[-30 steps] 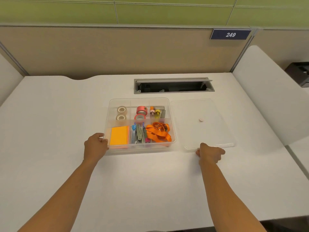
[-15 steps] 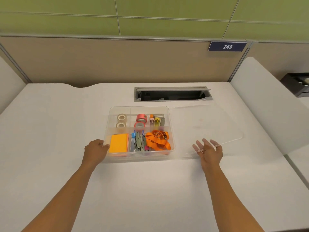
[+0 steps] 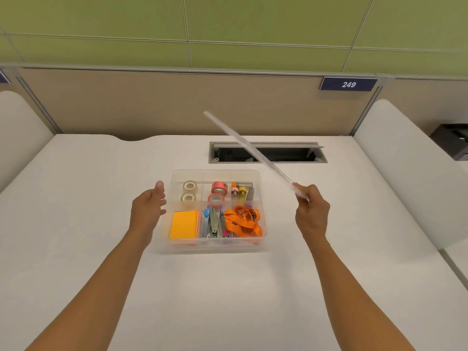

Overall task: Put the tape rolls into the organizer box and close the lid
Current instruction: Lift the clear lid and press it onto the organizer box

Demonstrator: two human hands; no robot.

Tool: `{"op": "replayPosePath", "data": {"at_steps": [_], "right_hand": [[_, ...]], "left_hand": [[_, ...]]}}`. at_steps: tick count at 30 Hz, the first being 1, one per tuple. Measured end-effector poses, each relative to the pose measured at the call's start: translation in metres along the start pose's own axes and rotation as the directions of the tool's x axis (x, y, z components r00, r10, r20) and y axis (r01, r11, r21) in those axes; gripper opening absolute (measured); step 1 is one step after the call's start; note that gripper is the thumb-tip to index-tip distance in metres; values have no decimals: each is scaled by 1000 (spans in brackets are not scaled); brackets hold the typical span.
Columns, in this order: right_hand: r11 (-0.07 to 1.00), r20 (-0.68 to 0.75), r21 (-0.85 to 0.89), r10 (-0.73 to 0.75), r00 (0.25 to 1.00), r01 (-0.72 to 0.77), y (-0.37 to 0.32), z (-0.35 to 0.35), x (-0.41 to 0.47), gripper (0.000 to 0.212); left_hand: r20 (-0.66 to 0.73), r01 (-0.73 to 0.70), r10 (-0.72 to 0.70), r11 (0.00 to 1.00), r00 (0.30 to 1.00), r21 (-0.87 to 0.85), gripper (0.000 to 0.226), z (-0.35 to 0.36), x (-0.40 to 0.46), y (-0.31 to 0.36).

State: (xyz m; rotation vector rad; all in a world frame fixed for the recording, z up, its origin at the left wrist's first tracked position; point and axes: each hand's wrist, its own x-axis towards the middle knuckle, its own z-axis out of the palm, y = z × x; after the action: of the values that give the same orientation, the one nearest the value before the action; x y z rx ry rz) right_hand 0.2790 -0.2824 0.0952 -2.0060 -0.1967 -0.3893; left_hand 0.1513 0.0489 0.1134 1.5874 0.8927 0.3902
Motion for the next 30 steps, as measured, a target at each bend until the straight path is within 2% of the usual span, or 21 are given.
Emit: {"op": "replayPosePath", "data": {"at_steps": [2,5,7,9,11,13,16,19,22,24,26,30], "right_hand": [[994,68,15,-111,991,111,-8,2,0,27],[969,176,61,-248,953,241,-15,7,2,15],[940,236,37,-339,911,340,-16,10,1,16],[937,324,6,-332,886,349,-15,13,0,17],[947,385,-19,-289,877,320,-14,17,-3,22],[949,362,-8,-290,886,314,-14,18,-5,25],[969,274,-19,-231,934,246,-9,21,-6,27],[995,306,85,16,952,-44,-1,25,-9,38],[911,371,287,180,911,-297,10,29,-10,40],[820,404,405,236,883,-405,15,31,-10,41],[797,403,410,278,872,-444,18,35,-11,39],[884,378,268,270,886,-384,17,49,-15,41]], "left_hand": [[100,104,-85,974,991,-203,65,-3,3,2],[250,229,-129,875,960,-427,79,-13,9,-3],[317,277,-123,816,940,-506,82,-21,14,-8],[360,278,-88,809,929,-519,69,-29,18,-13],[357,243,-63,839,932,-486,39,-34,19,-20],[339,208,-53,874,939,-439,17,-40,18,-29],[334,207,-66,889,940,-408,17,-47,13,-40],[324,191,-76,921,943,-339,16,-46,3,-47],[225,149,-94,960,970,-239,12,-44,-6,-54],[135,86,-73,992,988,-91,7,-42,-9,-59],[82,22,-28,997,996,74,7,-38,-13,-63],[-33,-40,49,971,998,234,16,-29,-19,-72]]}}
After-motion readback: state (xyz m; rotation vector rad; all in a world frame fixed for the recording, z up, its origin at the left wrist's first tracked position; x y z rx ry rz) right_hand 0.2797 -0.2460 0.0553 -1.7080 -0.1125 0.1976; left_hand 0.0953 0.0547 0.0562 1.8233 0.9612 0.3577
